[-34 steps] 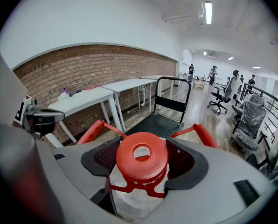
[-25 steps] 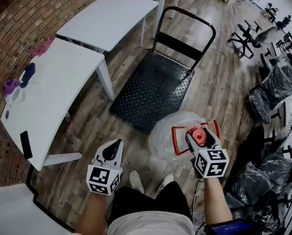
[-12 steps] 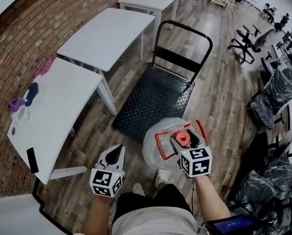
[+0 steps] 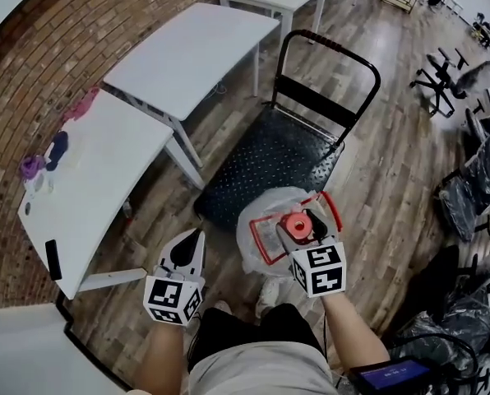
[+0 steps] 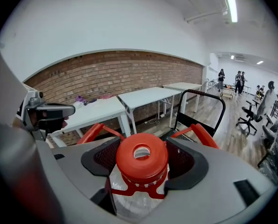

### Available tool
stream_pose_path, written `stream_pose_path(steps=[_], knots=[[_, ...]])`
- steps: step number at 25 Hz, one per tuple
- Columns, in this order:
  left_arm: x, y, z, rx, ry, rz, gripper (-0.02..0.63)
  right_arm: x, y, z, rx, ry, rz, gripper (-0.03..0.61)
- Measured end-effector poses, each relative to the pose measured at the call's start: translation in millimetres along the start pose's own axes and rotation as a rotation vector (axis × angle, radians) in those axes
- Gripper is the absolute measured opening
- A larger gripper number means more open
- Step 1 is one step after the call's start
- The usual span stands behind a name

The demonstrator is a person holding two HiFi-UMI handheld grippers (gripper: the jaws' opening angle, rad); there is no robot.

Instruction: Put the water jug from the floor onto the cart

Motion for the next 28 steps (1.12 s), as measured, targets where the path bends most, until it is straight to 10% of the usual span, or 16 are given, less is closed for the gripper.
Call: stream_pose_path(steps=[28], knots=[[-31,39,38,-0.103,-0.087,-0.034,-0.002,84,59,158,-0.084,0.038,-0.014,0.311]])
Point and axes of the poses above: the fingertips, and each gripper's own axes: z forward along the fingers, x to its right, y out of its underside, the point moved 9 cm from there along -z, backward along the fingers, and after that the axes turned 4 degrees about x, right-handed, at the moved point
